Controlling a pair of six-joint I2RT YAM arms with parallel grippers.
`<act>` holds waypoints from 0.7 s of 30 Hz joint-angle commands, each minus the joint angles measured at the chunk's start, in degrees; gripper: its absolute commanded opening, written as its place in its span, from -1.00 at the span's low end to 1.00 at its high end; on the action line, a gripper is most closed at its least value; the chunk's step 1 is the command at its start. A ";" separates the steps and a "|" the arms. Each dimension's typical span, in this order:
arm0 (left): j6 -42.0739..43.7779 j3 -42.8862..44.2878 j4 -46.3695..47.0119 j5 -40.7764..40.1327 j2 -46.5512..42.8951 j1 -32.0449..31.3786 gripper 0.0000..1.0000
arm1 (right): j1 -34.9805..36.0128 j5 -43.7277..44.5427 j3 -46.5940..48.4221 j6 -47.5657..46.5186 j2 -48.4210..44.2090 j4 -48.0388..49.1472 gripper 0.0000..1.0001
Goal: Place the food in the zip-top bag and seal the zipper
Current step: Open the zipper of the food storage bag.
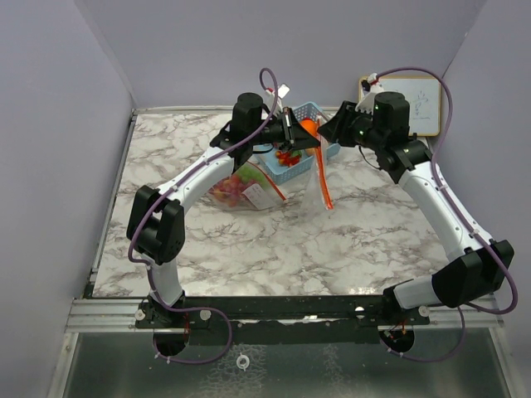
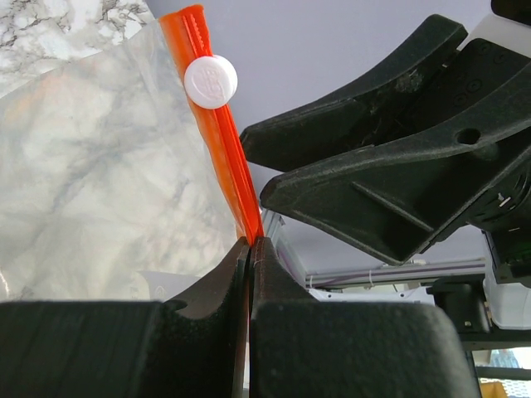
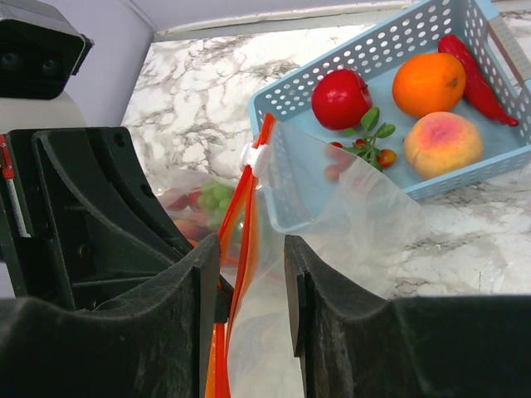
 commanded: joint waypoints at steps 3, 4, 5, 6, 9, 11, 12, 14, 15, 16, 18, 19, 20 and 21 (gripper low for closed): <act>1.02 0.34 0.63 1.12 -2.56 -0.13 -1.00 | 0.26 -1.29 -1.24 -0.09 0.57 -1.88 -0.32; 1.00 0.25 0.66 1.08 -2.66 -0.11 -1.00 | 0.26 -0.80 -1.28 -0.41 0.55 -2.69 -0.33; 1.04 0.21 0.64 1.09 -2.73 -0.07 -1.00 | 0.26 -0.28 -1.40 -1.00 0.62 -3.46 -0.34; 1.07 0.20 0.65 1.07 -2.75 -0.04 -1.00 | 0.26 0.11 -1.43 -1.51 0.70 -4.12 -0.35; 0.76 0.36 0.83 1.05 -2.67 -0.03 -1.00 | 0.26 1.78 -0.98 -2.73 1.57 -6.23 -0.38; 0.54 0.53 0.96 1.10 -2.66 -0.05 -1.00 | 0.29 3.07 -1.10 -3.16 2.00 -6.61 -0.38; 0.55 0.67 0.97 1.16 -2.62 -0.05 -1.00 | 0.34 4.05 -1.05 -3.18 2.28 -6.82 -0.38; 0.58 0.92 0.80 1.24 -2.71 -0.06 -1.00 | 0.35 5.84 -0.51 -3.18 3.03 -7.05 -0.38; 0.80 1.09 0.46 1.27 -2.75 -0.07 -1.00 | 0.35 6.28 -0.05 -3.30 3.42 -7.12 -0.38; 0.94 1.20 0.22 1.27 -2.79 -0.04 -1.00 | 0.35 6.39 0.44 -3.49 3.89 -7.27 -0.38; 1.44 1.30 -0.39 1.23 -2.88 0.05 -1.00 | 0.35 6.53 1.36 -4.03 4.62 -7.69 -0.48; 1.67 1.34 -0.83 1.16 -2.92 0.11 -1.00 | 0.35 6.89 1.76 -4.25 4.89 -8.15 -0.54; 1.92 1.34 -1.24 0.99 -2.93 0.20 -1.00 | 0.35 7.55 1.98 -4.64 5.01 -8.49 -0.62; 2.30 1.41 -1.86 0.82 -2.93 0.42 -1.00 | 0.35 8.17 2.04 -5.12 4.83 -8.75 -0.78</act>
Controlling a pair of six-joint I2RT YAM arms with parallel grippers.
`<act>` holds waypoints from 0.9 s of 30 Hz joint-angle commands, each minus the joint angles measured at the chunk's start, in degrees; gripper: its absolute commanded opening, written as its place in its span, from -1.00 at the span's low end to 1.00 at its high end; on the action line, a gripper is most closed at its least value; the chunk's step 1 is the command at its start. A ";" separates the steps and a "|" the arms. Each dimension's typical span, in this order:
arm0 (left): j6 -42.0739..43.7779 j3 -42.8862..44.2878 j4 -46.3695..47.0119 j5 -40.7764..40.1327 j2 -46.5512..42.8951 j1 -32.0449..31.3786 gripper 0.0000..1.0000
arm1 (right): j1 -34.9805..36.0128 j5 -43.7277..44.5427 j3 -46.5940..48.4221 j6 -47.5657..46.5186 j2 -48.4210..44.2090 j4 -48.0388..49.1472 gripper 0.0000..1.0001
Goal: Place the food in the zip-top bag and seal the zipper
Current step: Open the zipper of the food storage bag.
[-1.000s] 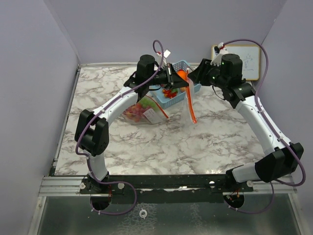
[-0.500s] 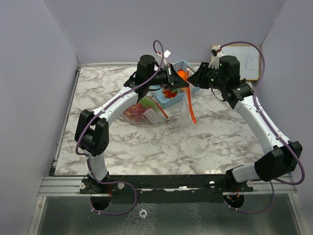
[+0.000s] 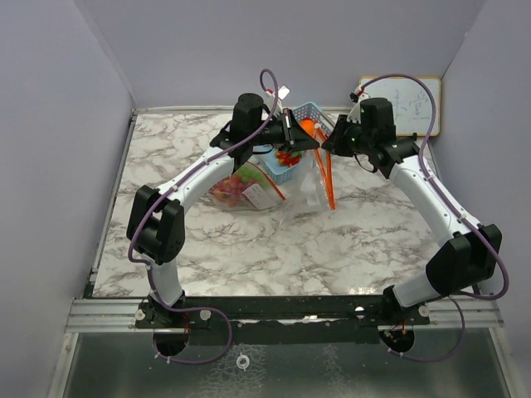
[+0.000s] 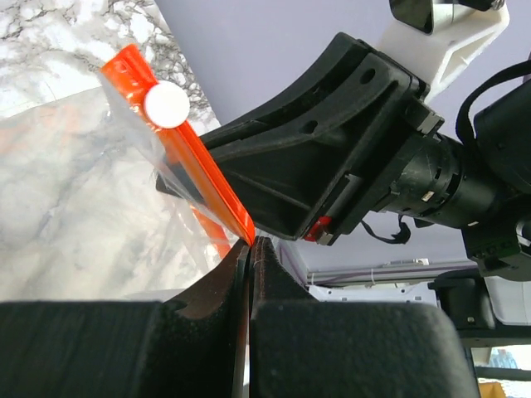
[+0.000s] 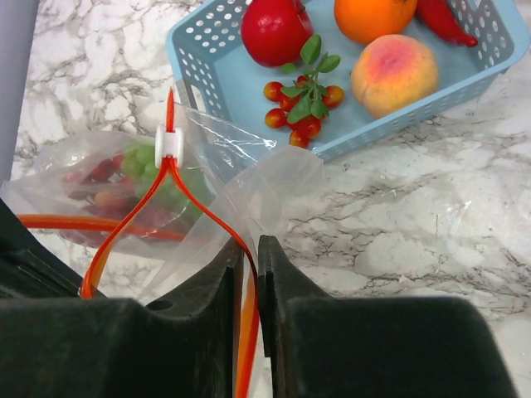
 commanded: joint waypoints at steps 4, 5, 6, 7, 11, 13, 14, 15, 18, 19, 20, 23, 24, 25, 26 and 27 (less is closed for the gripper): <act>7.68 4.82 -12.92 -2.75 -2.59 1.89 -1.00 | 0.35 10.93 3.09 -5.46 -0.95 -5.04 -0.96; 10.76 6.91 -18.42 -4.93 -2.13 2.29 -1.00 | 0.35 13.65 3.17 -6.58 -1.39 -6.05 -0.96; 13.85 9.31 -24.81 -7.82 -1.45 2.72 -1.00 | 0.35 16.83 3.12 -7.81 -2.00 -6.94 -0.96; 18.14 12.32 -30.64 -11.04 -0.53 3.06 -1.00 | 0.35 19.54 2.89 -8.92 -2.67 -7.41 -0.96; 26.30 25.57 -50.87 -28.09 4.74 3.07 -1.00 | 0.35 24.43 1.70 -12.44 -5.55 -7.19 -0.96; 27.43 30.30 -55.43 -32.82 6.74 2.97 -1.00 | 0.35 22.74 2.03 -12.75 -5.90 -6.73 -0.96; 27.57 31.66 -55.92 -33.43 7.33 2.89 -1.00 | 0.40 20.19 2.60 -12.78 -6.00 -5.92 -0.96; 27.37 32.19 -55.55 -33.07 7.51 2.81 -1.00 | 0.48 17.05 3.00 -12.75 -6.14 -4.78 -0.96; 25.67 29.60 -49.82 -26.73 6.68 2.42 -1.00 | 1.10 8.91 5.06 -11.65 -6.27 -0.27 -0.96; 24.46 27.76 -47.29 -24.28 6.13 2.25 -1.00 | 1.45 7.29 6.27 -11.08 -5.97 0.56 -0.96; 23.02 25.88 -44.78 -22.05 5.52 2.04 -1.00 | 1.68 6.19 7.69 -10.72 -5.37 1.05 -0.96; 18.19 21.01 -38.11 -16.08 3.85 1.53 -0.78 | 2.72 5.74 11.57 -10.66 -3.32 1.09 -0.96; 16.59 19.85 -36.49 -14.94 3.41 1.39 -0.70 | 2.99 6.04 12.28 -10.83 -2.85 1.13 -0.96; 15.42 19.20 -35.75 -14.33 3.01 1.33 -0.61 | 3.19 6.31 12.64 -10.98 -2.56 1.28 -0.96; 14.58 18.96 -35.63 -14.23 2.73 1.24 -0.53 | 3.31 6.51 12.80 -11.07 -2.31 1.48 -0.96; 13.94 18.86 -35.64 -14.16 2.51 1.19 -0.49 | 3.40 6.69 12.83 -11.00 -2.12 1.63 -0.96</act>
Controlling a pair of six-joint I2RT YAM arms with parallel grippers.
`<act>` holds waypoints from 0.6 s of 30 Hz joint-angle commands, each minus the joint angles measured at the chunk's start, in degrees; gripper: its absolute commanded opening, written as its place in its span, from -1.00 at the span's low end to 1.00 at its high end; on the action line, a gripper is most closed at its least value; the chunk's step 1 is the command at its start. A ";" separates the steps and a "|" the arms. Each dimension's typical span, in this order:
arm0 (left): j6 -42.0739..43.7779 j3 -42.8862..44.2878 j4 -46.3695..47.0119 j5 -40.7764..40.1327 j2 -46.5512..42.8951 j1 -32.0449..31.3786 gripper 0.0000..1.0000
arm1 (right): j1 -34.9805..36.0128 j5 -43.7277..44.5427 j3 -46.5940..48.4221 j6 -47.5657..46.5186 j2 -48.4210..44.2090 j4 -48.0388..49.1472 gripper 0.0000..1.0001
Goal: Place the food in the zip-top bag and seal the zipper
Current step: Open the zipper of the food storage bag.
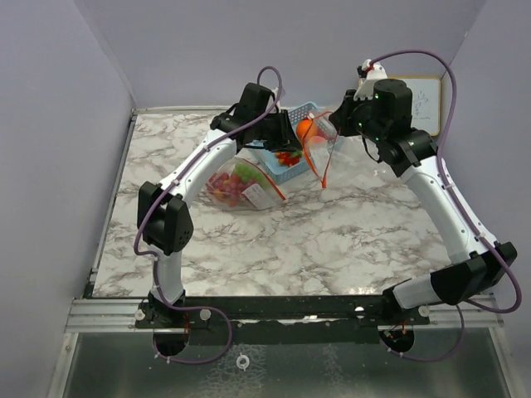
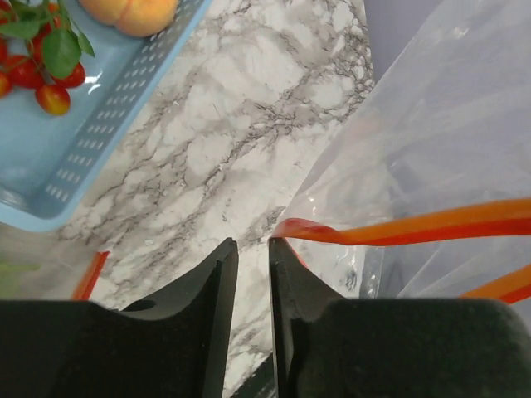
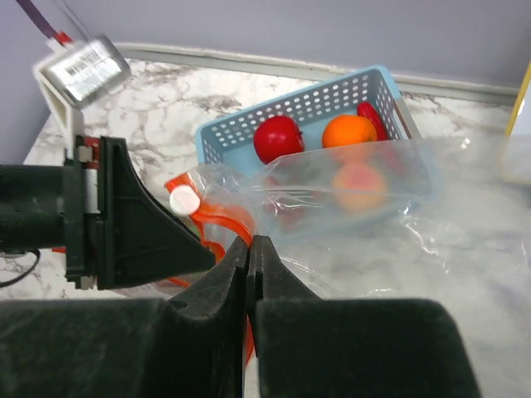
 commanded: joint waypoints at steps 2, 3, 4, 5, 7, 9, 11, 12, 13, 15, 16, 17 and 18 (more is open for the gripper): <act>-6.54 -1.82 4.60 4.18 -4.00 -0.11 -0.40 | 0.97 -0.67 2.66 -0.61 1.31 3.29 -0.96; -7.59 -2.46 5.13 4.28 -4.42 -0.17 -0.34 | 1.09 -0.56 2.59 -0.55 1.41 3.28 -0.96; -8.63 -3.31 6.19 4.70 -4.80 -0.11 -0.28 | 1.27 -0.35 2.53 -0.51 1.51 3.29 -0.96; -9.89 -4.29 7.27 5.11 -5.28 -0.12 -0.23 | 1.53 -0.16 2.31 -0.46 1.55 3.42 -0.96; -12.38 -6.30 10.39 5.98 -6.46 -0.12 -0.16 | 1.89 0.45 1.78 -0.46 1.57 3.64 -0.96; -14.86 -8.05 13.29 6.52 -7.55 -0.11 -0.09 | 2.24 1.10 1.41 -0.61 1.59 3.81 -0.96; -16.09 -9.21 15.00 6.46 -8.40 -0.12 -0.01 | 2.44 1.48 1.14 -0.74 1.67 3.90 -0.96; -16.46 -9.64 15.42 6.41 -8.67 -0.12 0.02 | 2.50 1.70 1.05 -0.71 1.72 3.97 -0.96; -16.87 -10.07 15.92 6.52 -8.89 -0.11 0.05 | 2.58 1.86 0.88 -0.73 1.88 4.04 -0.96; -18.19 -11.66 17.90 6.79 -9.56 -0.12 0.13 | 2.78 1.99 0.55 -0.85 2.05 4.28 -0.96; -18.91 -12.57 19.02 6.90 -9.95 -0.11 0.17 | 2.87 2.00 0.40 -0.75 2.11 4.33 -0.96; -19.48 -13.19 20.11 6.97 -10.27 -0.10 0.20 | 2.97 2.00 0.31 -0.61 2.23 4.37 -0.96; -19.98 -13.56 20.93 7.14 -10.43 -0.13 0.23 | 3.09 2.00 0.18 -0.55 2.40 4.51 -0.96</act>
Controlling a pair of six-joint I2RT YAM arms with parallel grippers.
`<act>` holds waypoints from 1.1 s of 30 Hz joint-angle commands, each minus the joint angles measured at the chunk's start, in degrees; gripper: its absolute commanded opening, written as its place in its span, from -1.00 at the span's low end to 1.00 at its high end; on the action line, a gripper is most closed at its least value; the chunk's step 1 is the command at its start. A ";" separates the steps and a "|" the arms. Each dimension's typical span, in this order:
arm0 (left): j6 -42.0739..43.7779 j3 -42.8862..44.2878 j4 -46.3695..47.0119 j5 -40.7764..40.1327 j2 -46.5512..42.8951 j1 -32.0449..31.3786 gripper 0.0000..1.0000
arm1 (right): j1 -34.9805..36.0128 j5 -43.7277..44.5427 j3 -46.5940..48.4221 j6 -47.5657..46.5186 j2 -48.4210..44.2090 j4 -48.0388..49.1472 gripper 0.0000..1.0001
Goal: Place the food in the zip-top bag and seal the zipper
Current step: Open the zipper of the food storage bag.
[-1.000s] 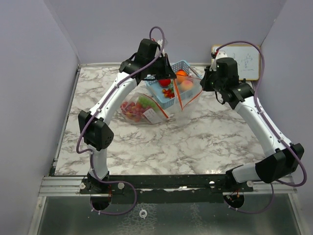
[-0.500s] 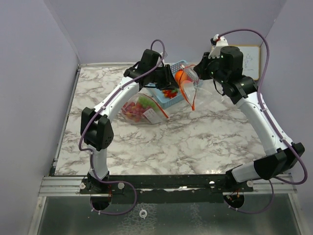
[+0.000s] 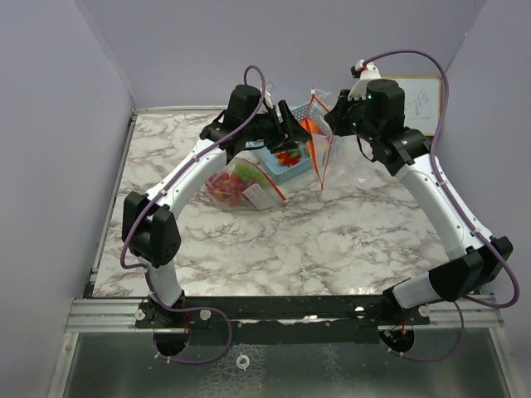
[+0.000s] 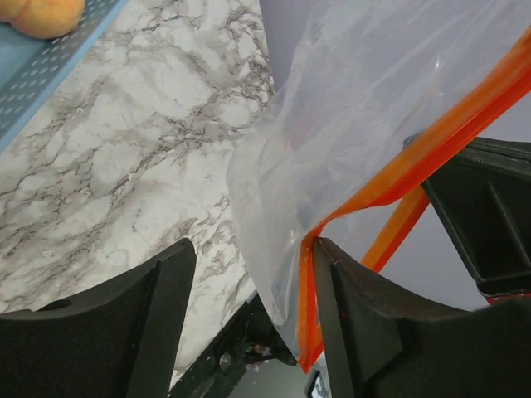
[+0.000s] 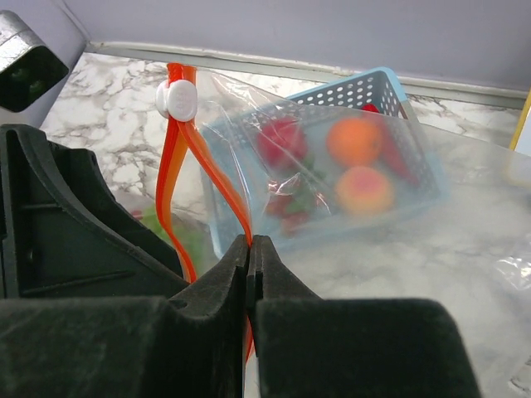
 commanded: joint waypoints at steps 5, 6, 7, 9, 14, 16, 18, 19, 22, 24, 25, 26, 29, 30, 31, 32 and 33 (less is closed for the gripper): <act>-5.01 -2.08 7.97 2.19 -3.05 -0.16 0.32 | 1.30 1.93 -1.07 -0.68 1.27 2.65 -0.96; -5.23 -2.06 8.34 2.31 -3.11 -0.16 0.32 | 1.41 2.18 -1.08 -0.75 1.34 2.76 -0.96; -5.51 -2.10 8.81 2.29 -3.20 -0.12 0.32 | 1.43 2.45 -1.11 -0.91 1.34 2.66 -0.96; -5.81 -1.95 9.64 2.36 -3.41 -0.11 0.33 | 1.43 2.97 -1.32 -1.09 1.40 2.60 -0.96; -5.68 -1.57 8.97 2.39 -2.35 -0.11 0.31 | 1.52 2.92 -1.33 -1.12 1.17 2.95 -0.96; -5.61 -1.90 9.15 2.41 -1.84 -0.21 0.25 | 1.52 2.83 -1.13 -1.01 1.09 2.90 -0.96; -5.04 -2.35 9.03 1.86 -1.36 -0.36 0.01 | 1.50 2.54 -0.90 -0.96 1.01 2.95 -0.96; -4.64 -2.59 8.98 1.64 -1.05 -0.41 -0.12 | 1.52 2.41 -0.76 -0.77 1.00 2.82 -0.96; -3.42 -2.59 7.84 1.21 0.59 -0.97 -0.34 | 1.61 1.84 -0.40 -0.11 0.97 2.87 -0.96; -3.06 -2.54 7.63 1.31 2.02 -1.39 -0.49 | 1.68 1.30 -0.17 0.37 1.00 3.09 -0.96; -2.84 -2.38 7.67 1.56 2.70 -1.54 -0.64 | 1.76 1.29 0.06 0.45 0.99 3.06 -0.96; -2.60 -1.91 7.53 1.86 3.44 -1.59 -0.88 | 1.84 1.49 0.37 0.42 1.07 2.85 -0.96; 1.40 2.26 1.98 0.02 4.81 -1.07 -1.00 | 1.87 4.45 1.92 -0.49 0.84 0.93 -0.96; 3.65 4.27 -1.46 -1.73 4.90 -0.53 -1.00 | 1.87 6.10 2.67 -1.04 0.61 0.05 -0.96; 6.17 6.53 -5.39 -3.65 4.95 0.20 -1.00 | 1.87 7.51 3.30 -1.64 0.35 -0.76 -0.96; 8.66 8.97 -9.87 -6.15 4.93 1.40 -1.00 | 1.87 9.22 3.99 -2.34 0.10 -1.67 -0.96; 11.20 11.15 -15.19 -8.52 4.74 2.84 -1.00 | 1.87 10.95 4.75 -2.92 -0.01 -2.70 -0.96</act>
